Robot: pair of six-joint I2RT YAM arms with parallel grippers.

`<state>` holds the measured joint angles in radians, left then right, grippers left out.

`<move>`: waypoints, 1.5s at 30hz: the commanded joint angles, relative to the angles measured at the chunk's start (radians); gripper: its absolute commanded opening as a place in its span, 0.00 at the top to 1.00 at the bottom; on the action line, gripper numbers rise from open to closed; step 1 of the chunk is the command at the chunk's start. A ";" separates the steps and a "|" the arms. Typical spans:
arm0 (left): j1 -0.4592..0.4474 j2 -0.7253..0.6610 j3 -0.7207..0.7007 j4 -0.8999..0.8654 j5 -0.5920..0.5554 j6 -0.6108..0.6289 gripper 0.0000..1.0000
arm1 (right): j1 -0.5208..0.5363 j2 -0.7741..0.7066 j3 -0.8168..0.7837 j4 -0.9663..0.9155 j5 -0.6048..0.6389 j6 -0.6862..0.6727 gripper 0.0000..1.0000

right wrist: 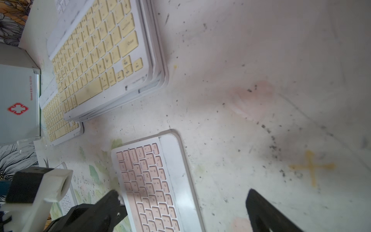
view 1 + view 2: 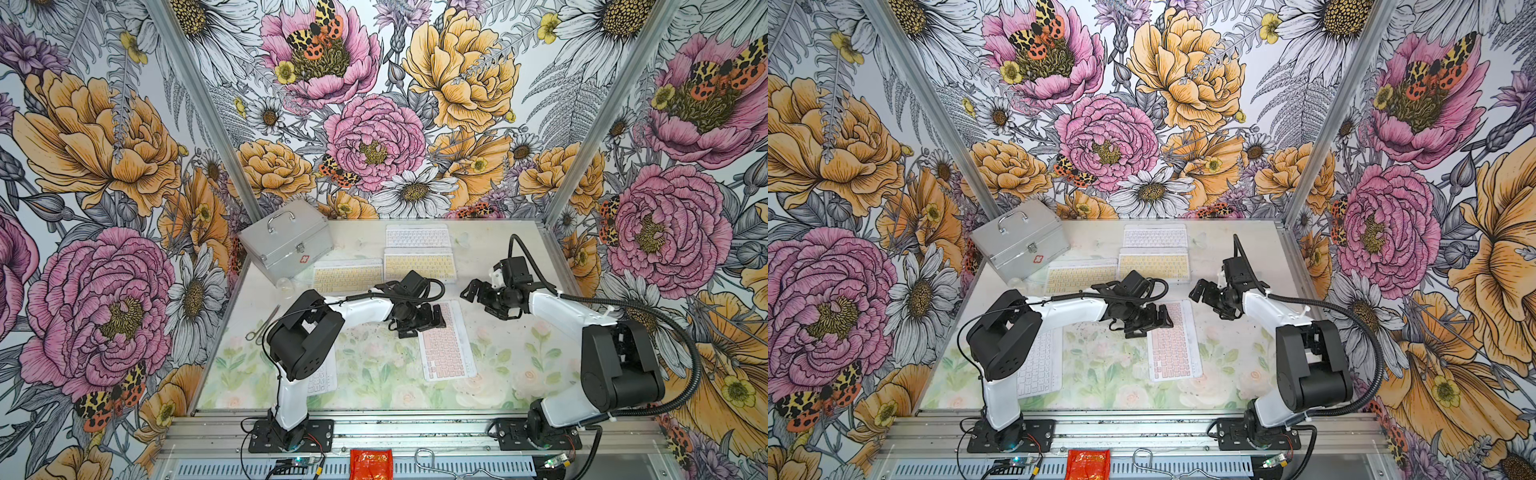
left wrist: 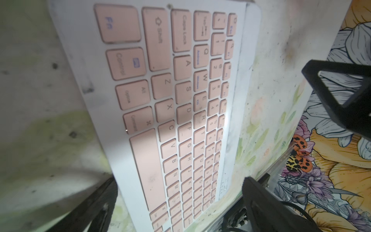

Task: Stack the numeric keypads
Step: Move the numeric keypad to the center of the board, then adjust the numeric keypad at the center of the board.

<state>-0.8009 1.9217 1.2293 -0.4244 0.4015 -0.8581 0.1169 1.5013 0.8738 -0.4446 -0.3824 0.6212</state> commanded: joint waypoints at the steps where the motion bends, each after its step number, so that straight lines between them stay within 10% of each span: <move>1: 0.029 0.008 -0.050 -0.007 0.020 -0.004 0.01 | 0.010 -0.032 -0.004 -0.051 0.010 -0.005 0.00; 34: 0.008 -0.110 -0.270 0.272 0.042 -0.134 0.01 | 0.255 0.345 0.204 0.012 0.129 -0.044 0.65; 45: 0.009 -0.119 -0.304 0.337 0.026 -0.172 0.01 | 0.312 0.420 0.327 0.010 0.068 -0.021 0.67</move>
<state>-0.7898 1.7859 0.9543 -0.1192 0.4595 -1.0214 0.4137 1.9137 1.1870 -0.4065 -0.2569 0.5861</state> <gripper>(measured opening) 0.988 0.330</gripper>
